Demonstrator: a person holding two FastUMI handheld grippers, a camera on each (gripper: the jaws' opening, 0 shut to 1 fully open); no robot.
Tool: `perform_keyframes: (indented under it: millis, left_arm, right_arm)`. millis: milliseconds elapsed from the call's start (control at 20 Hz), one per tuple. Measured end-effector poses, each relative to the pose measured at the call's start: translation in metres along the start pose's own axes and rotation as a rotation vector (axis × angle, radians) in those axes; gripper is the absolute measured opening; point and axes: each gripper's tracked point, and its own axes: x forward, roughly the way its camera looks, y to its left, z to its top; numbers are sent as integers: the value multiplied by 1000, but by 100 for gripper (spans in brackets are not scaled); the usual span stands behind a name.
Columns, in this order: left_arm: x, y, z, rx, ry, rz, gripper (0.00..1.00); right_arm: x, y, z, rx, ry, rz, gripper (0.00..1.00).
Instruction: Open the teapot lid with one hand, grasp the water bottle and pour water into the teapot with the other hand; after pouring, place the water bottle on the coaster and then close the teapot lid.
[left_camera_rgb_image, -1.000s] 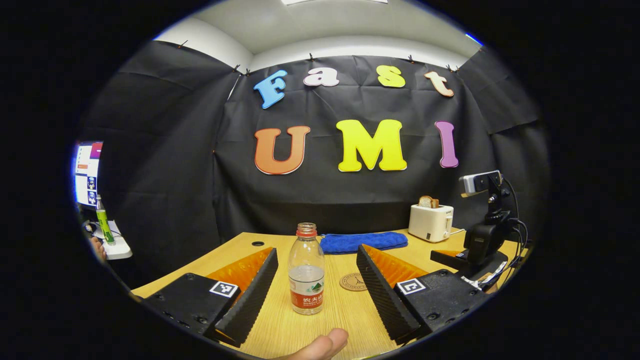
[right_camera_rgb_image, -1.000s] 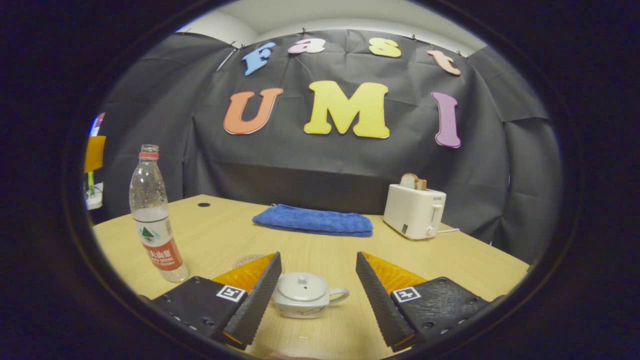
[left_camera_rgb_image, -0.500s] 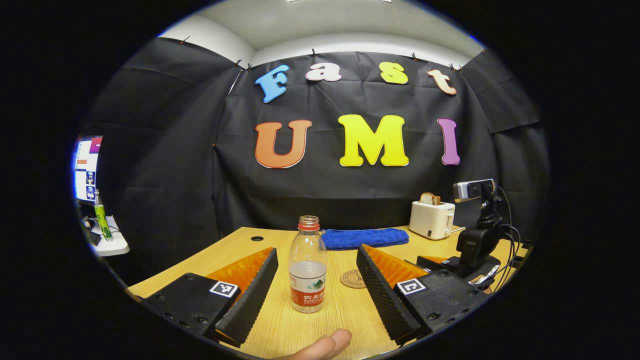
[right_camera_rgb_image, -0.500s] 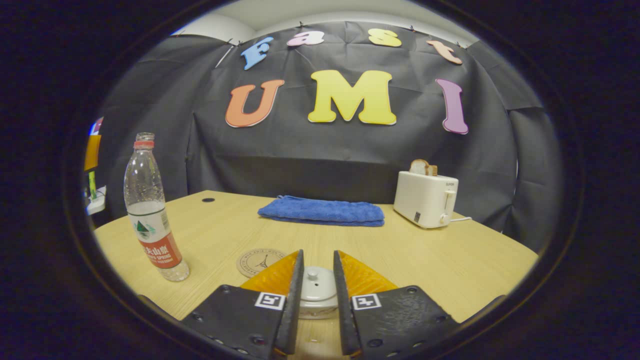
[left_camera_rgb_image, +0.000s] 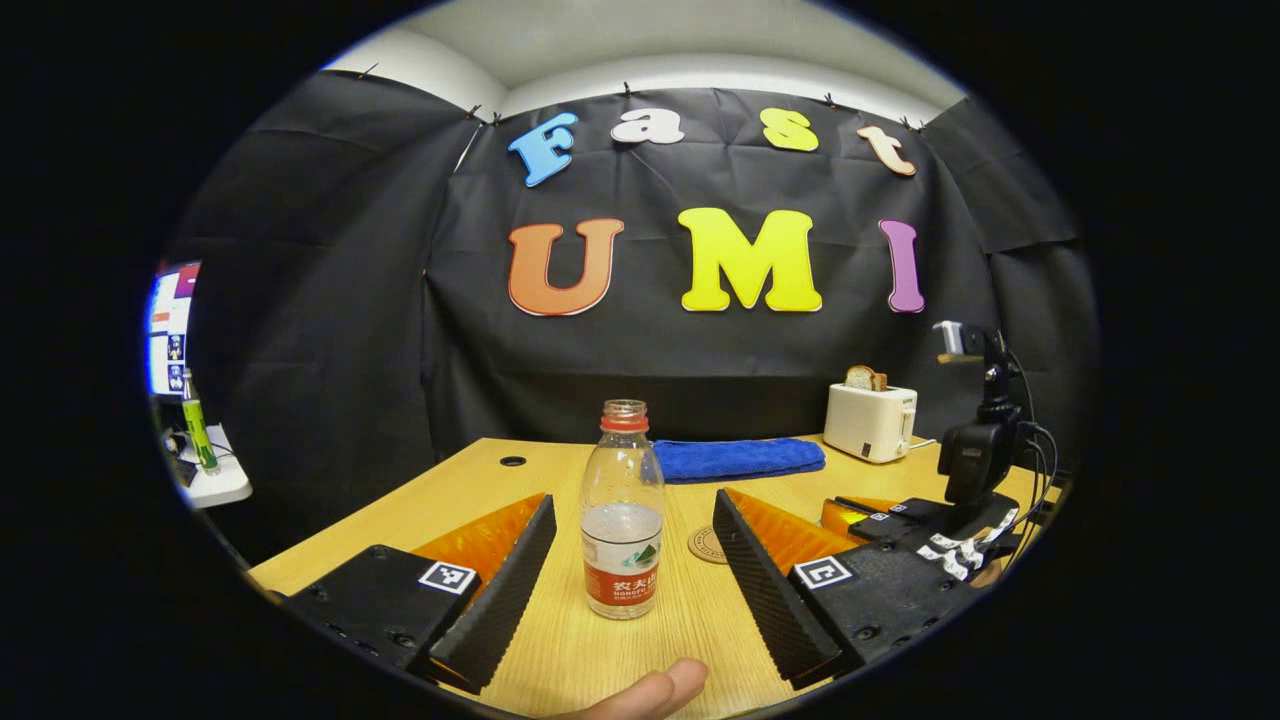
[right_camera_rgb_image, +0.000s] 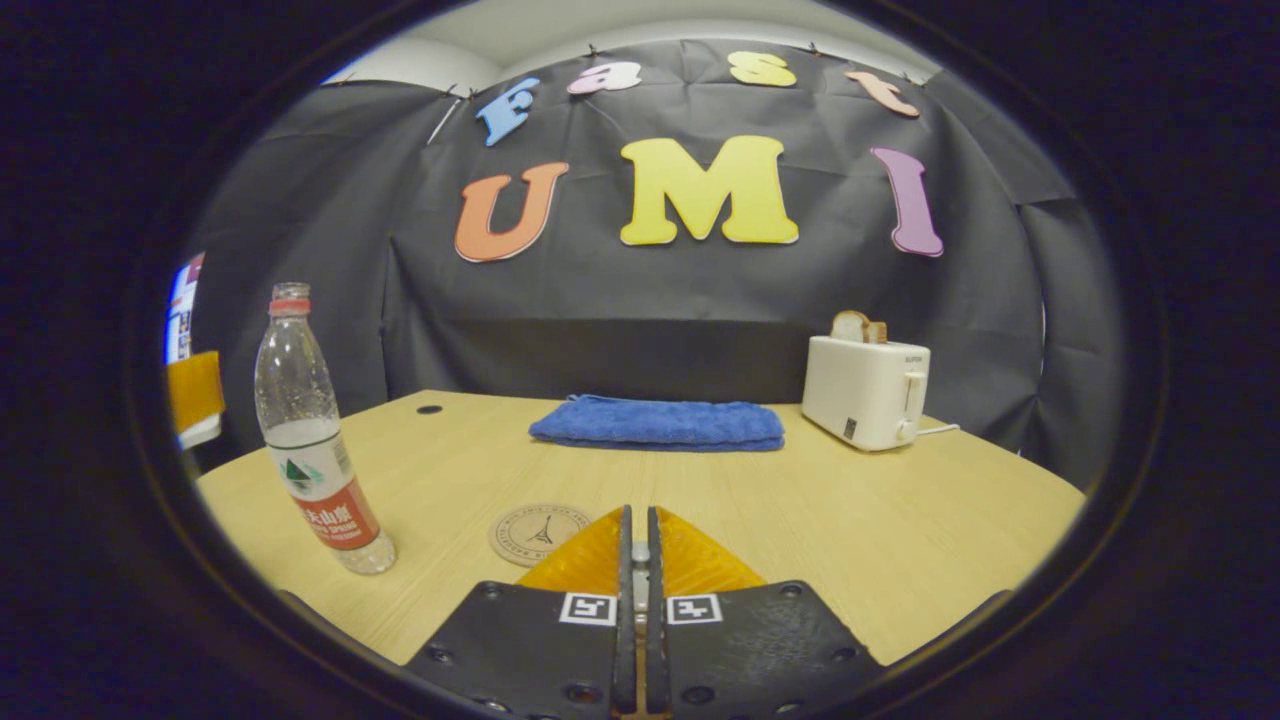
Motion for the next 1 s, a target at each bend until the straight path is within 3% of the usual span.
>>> perform_keyframes:
  millis: [300,500,600,1000]
  left_arm:
    - [10,-1,-18,26,23,-19,99]
    - [18,-1,-29,58,23,-45,99]
    - [23,11,-31,43,21,-22,99]
    - [57,9,-47,-13,41,-46,99]
  right_arm:
    - [-23,-16,26,36,-45,22,0]
    - [-48,-30,32,-41,-58,33,0]
    - [-66,-34,36,-76,-82,41,0]
    - [-112,-52,51,-65,-154,65,0]
